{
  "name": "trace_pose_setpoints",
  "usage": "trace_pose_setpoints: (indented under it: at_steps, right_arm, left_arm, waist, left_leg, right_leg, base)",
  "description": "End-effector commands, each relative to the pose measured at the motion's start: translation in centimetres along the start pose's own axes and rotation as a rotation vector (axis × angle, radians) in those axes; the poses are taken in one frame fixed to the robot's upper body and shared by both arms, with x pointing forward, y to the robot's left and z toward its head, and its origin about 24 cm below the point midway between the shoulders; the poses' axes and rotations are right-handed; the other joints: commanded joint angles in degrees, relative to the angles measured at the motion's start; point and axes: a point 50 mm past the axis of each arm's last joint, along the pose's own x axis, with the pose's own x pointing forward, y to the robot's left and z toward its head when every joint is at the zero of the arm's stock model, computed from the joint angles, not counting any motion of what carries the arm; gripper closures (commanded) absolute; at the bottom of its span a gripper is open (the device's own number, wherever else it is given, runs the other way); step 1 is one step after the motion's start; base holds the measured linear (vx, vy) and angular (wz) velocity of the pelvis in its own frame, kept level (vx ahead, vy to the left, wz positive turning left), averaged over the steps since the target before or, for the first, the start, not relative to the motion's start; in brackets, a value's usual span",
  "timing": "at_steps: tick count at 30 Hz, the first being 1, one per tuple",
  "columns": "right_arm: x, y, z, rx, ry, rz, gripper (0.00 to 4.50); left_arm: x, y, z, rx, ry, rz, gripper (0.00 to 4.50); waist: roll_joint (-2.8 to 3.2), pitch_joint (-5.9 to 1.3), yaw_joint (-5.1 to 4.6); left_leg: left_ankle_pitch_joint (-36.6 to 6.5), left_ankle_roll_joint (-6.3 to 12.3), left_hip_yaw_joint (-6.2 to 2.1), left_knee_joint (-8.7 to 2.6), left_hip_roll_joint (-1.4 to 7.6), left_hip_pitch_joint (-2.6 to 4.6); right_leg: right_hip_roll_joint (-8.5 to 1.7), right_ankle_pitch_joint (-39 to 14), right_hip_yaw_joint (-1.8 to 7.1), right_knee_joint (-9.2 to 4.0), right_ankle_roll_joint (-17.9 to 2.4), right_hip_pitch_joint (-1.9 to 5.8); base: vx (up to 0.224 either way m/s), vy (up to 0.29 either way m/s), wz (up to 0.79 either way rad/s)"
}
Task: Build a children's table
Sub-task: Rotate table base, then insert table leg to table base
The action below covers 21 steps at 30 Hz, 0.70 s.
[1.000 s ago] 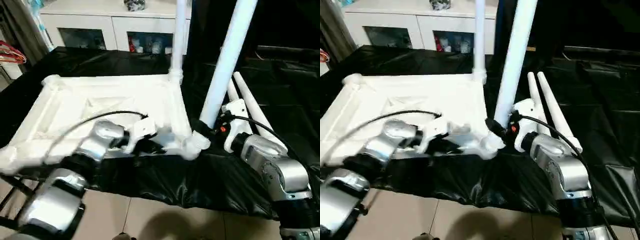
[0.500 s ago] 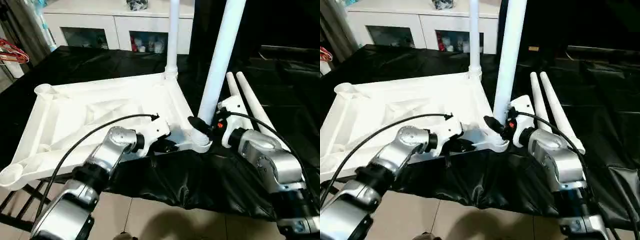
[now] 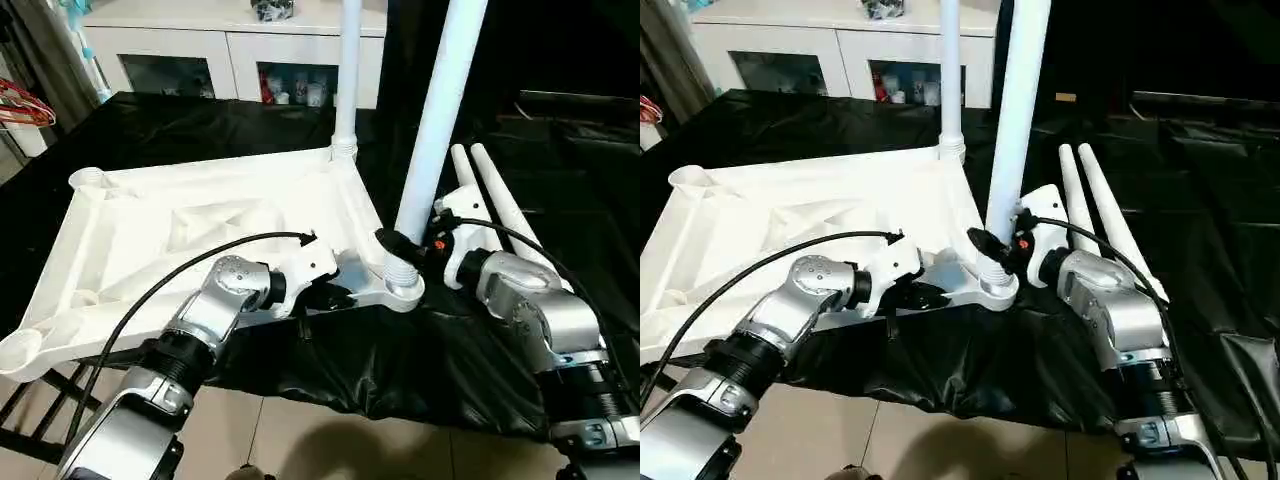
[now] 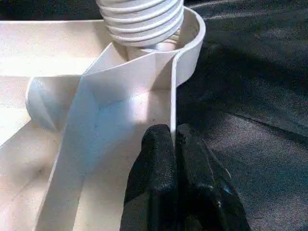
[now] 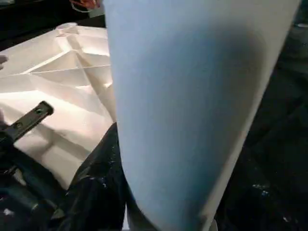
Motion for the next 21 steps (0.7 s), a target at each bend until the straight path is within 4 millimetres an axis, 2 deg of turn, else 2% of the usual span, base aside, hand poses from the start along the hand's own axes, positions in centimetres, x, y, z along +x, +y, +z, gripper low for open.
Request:
trace_pose_setpoints:
  at_steps: [1,21]
  right_arm:
    - [-0.2,0.1,-1.1,0.021,0.063,0.020,2.60]
    - [-1.4,0.0,-0.8,0.012,0.106,0.052,2.60]
  left_arm:
    - [-0.1,0.2,0.1,-0.021,-0.027,0.012,4.50]
    - [-0.5,0.8,0.3,-0.014,-0.031,0.027,4.50]
  waist:
    - [-1.33,-4.19,0.05]
    - [-1.63,-4.19,0.20]
  left_leg:
    - [-8.62,2.60,0.37,-3.71,0.22,0.48]
    - [-8.34,2.88,0.40,-3.68,0.27,0.48]
  right_leg:
    - [-1.79,-9.00,1.42,-3.95,-12.05,3.54]
    - [-1.81,-9.58,1.45,-4.03,-11.94,3.46]
  base:
    - [0.000,0.000,0.00]
    - [0.000,0.000,0.00]
